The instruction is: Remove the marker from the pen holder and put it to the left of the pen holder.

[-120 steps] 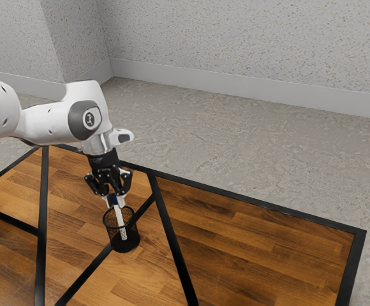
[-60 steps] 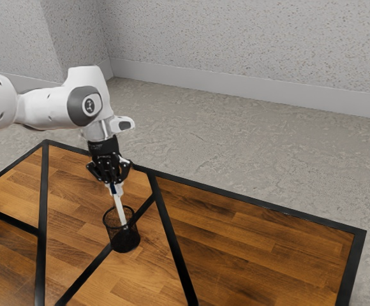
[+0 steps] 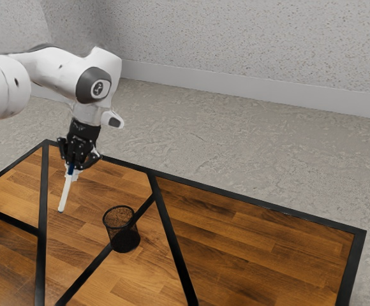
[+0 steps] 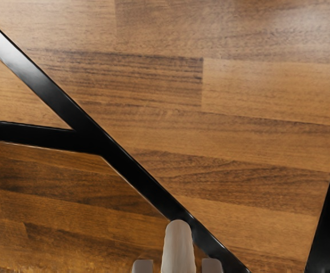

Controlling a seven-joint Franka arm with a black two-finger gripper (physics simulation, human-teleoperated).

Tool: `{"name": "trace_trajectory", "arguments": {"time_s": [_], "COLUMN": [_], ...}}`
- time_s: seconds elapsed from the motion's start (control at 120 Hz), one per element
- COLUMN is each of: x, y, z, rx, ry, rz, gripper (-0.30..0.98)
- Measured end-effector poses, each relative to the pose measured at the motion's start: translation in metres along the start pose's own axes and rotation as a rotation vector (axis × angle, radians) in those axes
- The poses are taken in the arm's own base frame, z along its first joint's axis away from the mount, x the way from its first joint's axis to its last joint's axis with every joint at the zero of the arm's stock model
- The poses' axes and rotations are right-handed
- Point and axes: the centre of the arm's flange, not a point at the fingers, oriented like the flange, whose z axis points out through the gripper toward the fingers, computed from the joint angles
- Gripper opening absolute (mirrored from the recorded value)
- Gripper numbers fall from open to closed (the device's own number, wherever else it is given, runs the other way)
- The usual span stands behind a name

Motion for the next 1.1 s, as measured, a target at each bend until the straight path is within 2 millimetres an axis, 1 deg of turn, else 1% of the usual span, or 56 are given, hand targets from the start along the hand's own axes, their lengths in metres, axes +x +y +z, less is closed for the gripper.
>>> {"name": "trace_trajectory", "arguments": {"time_s": [0.067,0.158,0.208,0.258,0.367,0.425,0.558,0.592,0.625,0.642,0.658,0.675,0.683,0.708,0.725,0.758,0.792,0.833,0.858,0.875,0.908,0.942,1.008,1.1], "x": [0.018,0.036,0.045,0.05,0.055,0.056,0.056,0.056,0.056,0.056,0.053,0.046,0.04,0.013,-0.012,-0.06,-0.102,-0.142,-0.16,-0.169,-0.176,-0.172,-0.159,-0.152], "y": [0.011,0.024,0.031,0.037,0.041,0.042,0.042,0.042,0.041,0.04,0.038,0.036,0.033,0.025,0.017,0.005,-0.006,-0.016,-0.021,-0.024,-0.027,-0.029,-0.031,-0.034], "z": [0.03,0.064,0.079,0.09,0.103,0.106,0.107,0.104,0.096,0.086,0.069,0.048,0.032,-0.017,-0.052,-0.107,-0.144,-0.174,-0.186,-0.191,-0.194,-0.192,-0.191,-0.192], "rx": [0.051,0.087,0.095,0.096,0.087,0.08,0.051,0.046,0.042,0.038,0.03,0.019,0.009,-0.025,-0.051,-0.095,-0.126,-0.154,-0.167,-0.174,-0.183,-0.188,-0.185,-0.196], "ry": [-0.097,-0.195,-0.235,-0.263,-0.296,-0.303,-0.309,-0.302,-0.284,-0.264,-0.228,-0.183,-0.149,-0.04,0.044,0.19,0.303,0.405,0.45,0.471,0.488,0.493,0.504,0.525], "rz": [0.017,0.036,0.049,0.06,0.071,0.078,0.086,0.086,0.087,0.087,0.087,0.088,0.089,0.09,0.094,0.102,0.11,0.118,0.121,0.122,0.116,0.105,0.077,0.052], "gripper": [-0.08,-0.08,-0.08,-0.08,-0.08,-0.08,0.22,0.29,0.35,0.37,0.4,0.42,0.43,0.46,0.47,0.5,0.53,0.56,0.57,0.58,0.6,0.61,0.63,0.65]}}
